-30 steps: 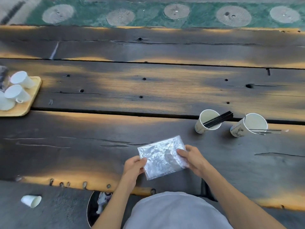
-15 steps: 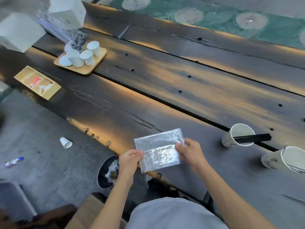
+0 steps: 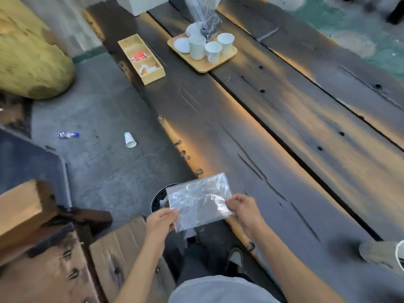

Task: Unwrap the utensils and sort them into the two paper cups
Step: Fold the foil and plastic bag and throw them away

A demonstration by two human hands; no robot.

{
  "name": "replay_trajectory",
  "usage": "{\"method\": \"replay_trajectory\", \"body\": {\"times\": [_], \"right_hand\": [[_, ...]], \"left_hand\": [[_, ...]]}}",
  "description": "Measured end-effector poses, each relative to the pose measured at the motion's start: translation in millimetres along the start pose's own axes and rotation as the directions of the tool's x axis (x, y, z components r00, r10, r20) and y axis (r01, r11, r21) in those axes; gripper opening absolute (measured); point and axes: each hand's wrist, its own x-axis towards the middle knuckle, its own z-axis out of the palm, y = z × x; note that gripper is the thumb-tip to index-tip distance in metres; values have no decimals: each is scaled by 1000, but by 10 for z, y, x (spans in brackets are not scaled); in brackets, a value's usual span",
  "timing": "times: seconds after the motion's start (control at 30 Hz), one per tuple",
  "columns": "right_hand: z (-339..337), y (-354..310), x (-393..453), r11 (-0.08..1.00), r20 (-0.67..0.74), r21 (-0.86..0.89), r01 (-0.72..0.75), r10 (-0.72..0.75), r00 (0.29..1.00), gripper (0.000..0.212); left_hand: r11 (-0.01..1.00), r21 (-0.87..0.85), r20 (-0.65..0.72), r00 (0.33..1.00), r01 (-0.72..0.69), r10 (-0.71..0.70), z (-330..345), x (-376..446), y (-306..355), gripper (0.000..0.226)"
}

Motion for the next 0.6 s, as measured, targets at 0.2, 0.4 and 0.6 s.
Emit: {"method": "replay_trajectory", "body": {"times": [0.2,0.4,0.6], "right_hand": [[817,-148,426,989,-23,-150,-15,12,1000,28],[1391,-112,838,959,15,-282,-30,36,999,19],[1685,259,1489,949,77,-263,-176,202,976,22]], "left_hand": [[972,-174,5,987,157,-159,-516,318,-103,13],[944,-231,-26,968,236,-248,-852,662,-312,17],[824,-459,-90,905,333,-416,-817,1191,-624,6]]}}
